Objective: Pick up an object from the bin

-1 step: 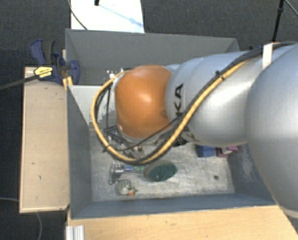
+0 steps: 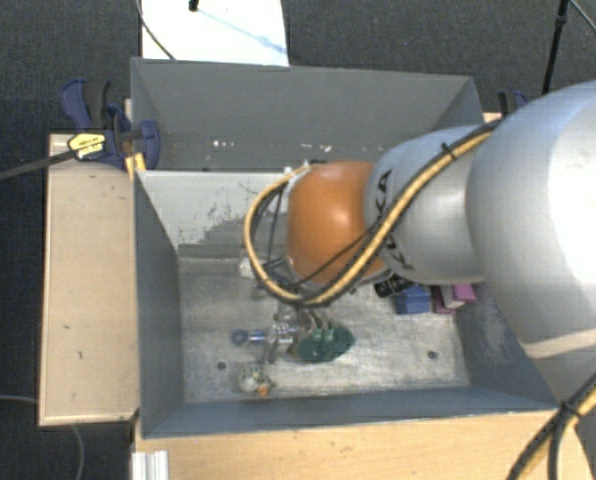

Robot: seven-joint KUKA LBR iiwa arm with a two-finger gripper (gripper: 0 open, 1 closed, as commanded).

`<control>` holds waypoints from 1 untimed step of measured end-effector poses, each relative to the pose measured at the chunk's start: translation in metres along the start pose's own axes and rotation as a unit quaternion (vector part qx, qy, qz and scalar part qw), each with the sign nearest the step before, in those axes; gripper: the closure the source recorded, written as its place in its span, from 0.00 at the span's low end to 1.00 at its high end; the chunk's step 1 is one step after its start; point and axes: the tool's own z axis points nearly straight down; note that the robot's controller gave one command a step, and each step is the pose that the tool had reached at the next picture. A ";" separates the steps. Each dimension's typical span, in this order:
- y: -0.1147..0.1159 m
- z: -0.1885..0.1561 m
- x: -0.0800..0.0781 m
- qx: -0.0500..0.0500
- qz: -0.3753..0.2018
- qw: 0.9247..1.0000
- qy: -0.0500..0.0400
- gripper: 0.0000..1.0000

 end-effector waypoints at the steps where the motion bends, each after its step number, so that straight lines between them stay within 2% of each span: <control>1: -0.011 -0.031 0.005 0.001 0.047 0.999 0.000 0.00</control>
Offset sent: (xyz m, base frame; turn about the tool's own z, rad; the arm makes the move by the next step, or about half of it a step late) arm -0.0056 -0.0114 0.0296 0.0938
